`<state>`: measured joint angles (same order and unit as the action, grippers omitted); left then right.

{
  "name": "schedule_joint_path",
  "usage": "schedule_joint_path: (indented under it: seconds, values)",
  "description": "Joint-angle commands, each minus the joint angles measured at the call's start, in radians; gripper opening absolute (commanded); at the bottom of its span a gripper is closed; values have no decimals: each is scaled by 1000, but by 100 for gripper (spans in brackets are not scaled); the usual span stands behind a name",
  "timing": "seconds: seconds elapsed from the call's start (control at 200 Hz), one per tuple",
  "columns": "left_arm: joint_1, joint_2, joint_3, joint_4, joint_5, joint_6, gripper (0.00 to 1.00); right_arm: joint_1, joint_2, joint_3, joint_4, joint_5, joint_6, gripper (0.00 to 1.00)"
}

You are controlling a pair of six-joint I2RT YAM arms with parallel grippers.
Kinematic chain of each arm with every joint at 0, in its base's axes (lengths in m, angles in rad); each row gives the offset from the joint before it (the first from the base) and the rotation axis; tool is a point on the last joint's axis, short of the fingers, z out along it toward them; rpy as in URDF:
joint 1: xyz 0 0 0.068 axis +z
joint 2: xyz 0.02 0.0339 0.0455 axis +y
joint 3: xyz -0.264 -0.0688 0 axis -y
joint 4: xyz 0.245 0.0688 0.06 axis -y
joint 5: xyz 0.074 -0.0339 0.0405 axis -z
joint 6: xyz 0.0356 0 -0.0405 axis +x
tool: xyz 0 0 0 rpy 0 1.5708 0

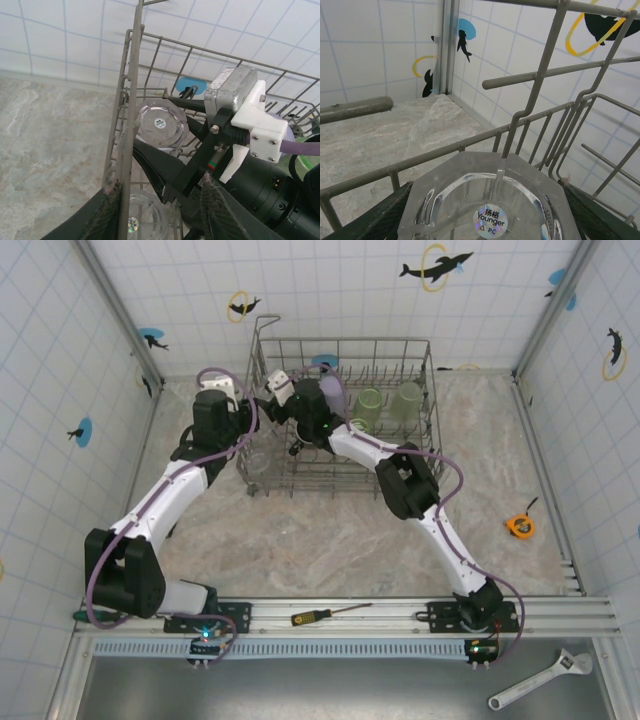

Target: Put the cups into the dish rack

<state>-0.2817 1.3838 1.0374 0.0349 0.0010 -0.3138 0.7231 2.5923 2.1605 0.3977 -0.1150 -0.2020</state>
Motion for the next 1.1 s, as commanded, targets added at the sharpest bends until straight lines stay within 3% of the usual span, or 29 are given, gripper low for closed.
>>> schedule_joint_path:
  seconds: [0.0,0.365,0.716,1.096]
  values:
    - [-25,21,21,-82,46,0,52,6,-26,-7,15,12,-9,73]
    - [-25,13,49,-75,4,8,73,10,-31,-7,71,3,19,87]
    - [-25,-5,50,-84,-31,25,75,16,-34,-7,71,-7,21,85]
    - [-25,-20,59,-100,-68,30,96,22,-91,-7,87,-11,50,88]
